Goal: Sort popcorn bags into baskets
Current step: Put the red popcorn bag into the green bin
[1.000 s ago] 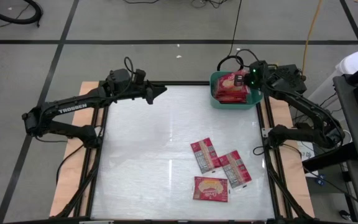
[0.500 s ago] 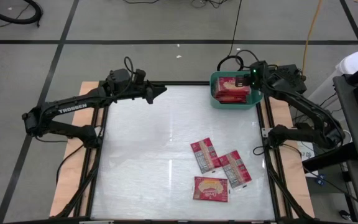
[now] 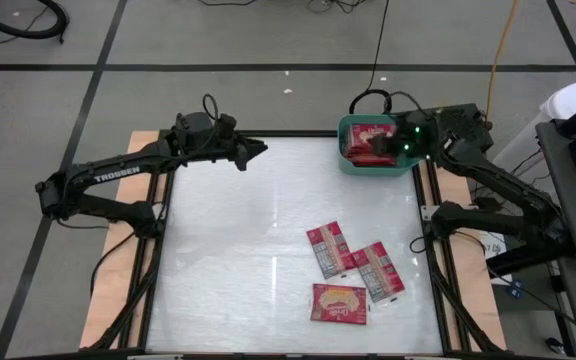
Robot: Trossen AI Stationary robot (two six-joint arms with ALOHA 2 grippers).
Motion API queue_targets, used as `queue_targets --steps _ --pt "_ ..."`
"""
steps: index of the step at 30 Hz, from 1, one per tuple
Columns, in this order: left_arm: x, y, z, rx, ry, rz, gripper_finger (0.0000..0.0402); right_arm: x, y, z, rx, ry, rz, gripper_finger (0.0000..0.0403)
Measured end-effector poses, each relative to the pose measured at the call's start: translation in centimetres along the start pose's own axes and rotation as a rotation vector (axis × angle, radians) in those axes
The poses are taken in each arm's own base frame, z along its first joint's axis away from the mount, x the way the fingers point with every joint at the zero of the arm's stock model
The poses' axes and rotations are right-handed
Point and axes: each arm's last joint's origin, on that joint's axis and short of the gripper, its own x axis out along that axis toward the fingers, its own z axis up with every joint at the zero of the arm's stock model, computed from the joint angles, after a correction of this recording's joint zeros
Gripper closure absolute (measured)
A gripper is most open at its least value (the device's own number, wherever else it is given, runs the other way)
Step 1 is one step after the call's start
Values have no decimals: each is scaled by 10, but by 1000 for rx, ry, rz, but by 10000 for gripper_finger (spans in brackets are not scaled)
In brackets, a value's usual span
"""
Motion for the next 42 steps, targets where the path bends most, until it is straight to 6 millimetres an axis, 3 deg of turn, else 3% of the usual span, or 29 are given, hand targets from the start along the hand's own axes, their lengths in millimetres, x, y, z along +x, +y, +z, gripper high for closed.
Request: queue_targets --steps 4,12,18,25,30,42 --pt "0 3 -7 25 68 34 254 -1 27 -19 34 114 159 249" --pt "0 -4 -26 70 215 48 254 5 62 -67 43 389 223 250" --pt "1 -20 -46 95 319 29 254 17 88 -92 81 533 302 250" --pt "-1 -47 -68 120 369 19 254 39 109 -108 8 627 250 250" --pt "3 -61 -84 111 390 41 254 54 124 -110 -146 631 374 250" --pt "18 -95 -126 -66 485 -13 254 78 115 -135 -745 668 527 219"
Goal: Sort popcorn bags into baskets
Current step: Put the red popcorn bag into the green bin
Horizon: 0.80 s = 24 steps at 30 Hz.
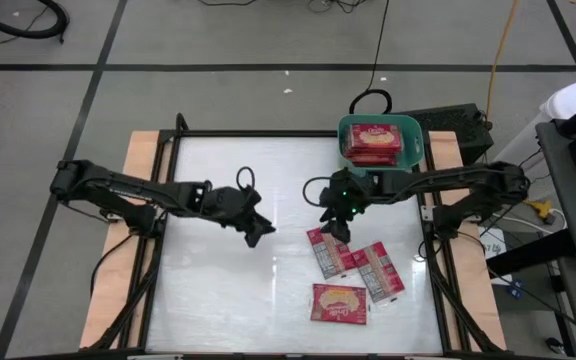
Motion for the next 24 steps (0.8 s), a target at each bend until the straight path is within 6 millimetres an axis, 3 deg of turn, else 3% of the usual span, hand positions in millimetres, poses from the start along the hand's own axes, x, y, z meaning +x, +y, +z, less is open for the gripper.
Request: queue_targets --steps 11,19,24 --pt "-1 -31 -30 -94 -21 -41 254 29 -38 -16 -229 104 -26 211" --pt "-1 -36 -43 -120 5 -22 254 61 -61 -29 -245 175 53 177" --pt "-1 -36 -44 -118 9 -21 254 79 -65 -38 -309 231 78 176"
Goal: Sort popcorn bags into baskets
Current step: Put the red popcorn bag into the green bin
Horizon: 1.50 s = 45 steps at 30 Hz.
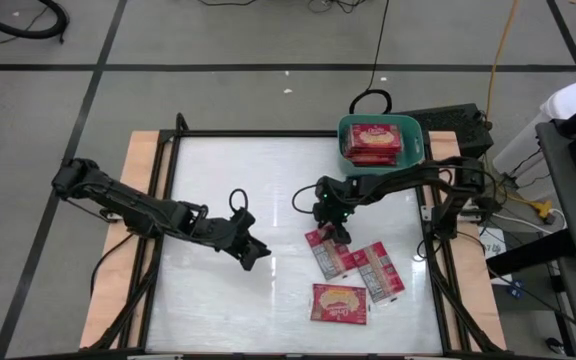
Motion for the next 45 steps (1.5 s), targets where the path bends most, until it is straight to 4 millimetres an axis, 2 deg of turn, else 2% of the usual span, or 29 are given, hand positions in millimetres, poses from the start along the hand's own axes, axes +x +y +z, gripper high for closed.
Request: queue_targets --steps 3,6,13,15,20,23,29,34,38,45 --pt "0 2 2 2 -10 14 254 7 -1 -2 -7 15 -1 189" --pt "1 6 4 6 -24 50 254 8 -1 0 9 3 -17 223" --pt "3 18 21 94 -82 116 254 7 -2 4 35 -32 -54 368" --pt "3 22 28 124 -131 157 254 7 -2 5 60 -45 -58 393" --pt "7 38 48 162 -247 285 254 4 -6 7 132 -79 -90 393" --pt "15 50 56 141 -246 331 254 -5 -5 11 162 -110 -119 400" --pt "51 59 64 67 -244 251 254 -34 1 22 191 -214 -204 402" --pt "84 64 58 -33 -254 190 245 -54 3 26 247 -278 -261 402" --pt "103 65 52 -63 -268 139 200 -63 7 26 257 -290 -284 403" --pt "104 62 44 -59 -278 169 94 -77 15 23 263 -277 -302 403"
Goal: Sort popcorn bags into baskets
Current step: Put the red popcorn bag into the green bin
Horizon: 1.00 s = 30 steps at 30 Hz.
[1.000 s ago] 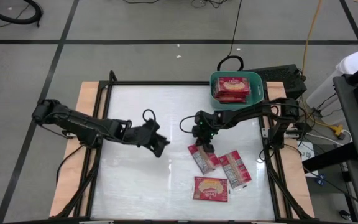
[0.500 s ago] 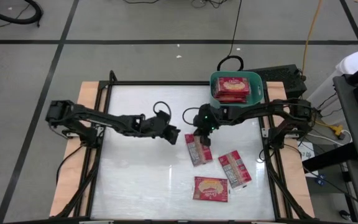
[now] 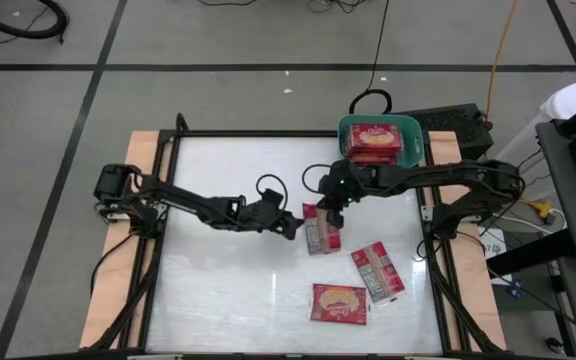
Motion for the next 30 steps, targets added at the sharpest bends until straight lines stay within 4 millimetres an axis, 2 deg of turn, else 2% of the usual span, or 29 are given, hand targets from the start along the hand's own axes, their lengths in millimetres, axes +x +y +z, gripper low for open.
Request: queue_targets --steps 3,6,10,14,18,23,30 --pt "1 0 -3 40 16 -7 76 -6 1 2 -5 -22 -2 403" --pt "8 3 -9 96 18 8 80 -13 3 4 -12 -48 -2 403" --pt "17 -6 -7 133 -71 -89 102 -18 4 7 -16 -76 -1 403" --pt "33 4 -17 113 -75 -72 126 -21 5 7 -18 -82 -16 403" --pt "41 8 -22 54 -79 -62 158 -27 6 10 -19 -112 -17 403" --pt "39 7 -25 56 -96 -54 190 -35 8 12 -22 -143 -13 403" --pt "39 2 -18 127 -180 -84 189 -38 10 17 29 -193 17 403"
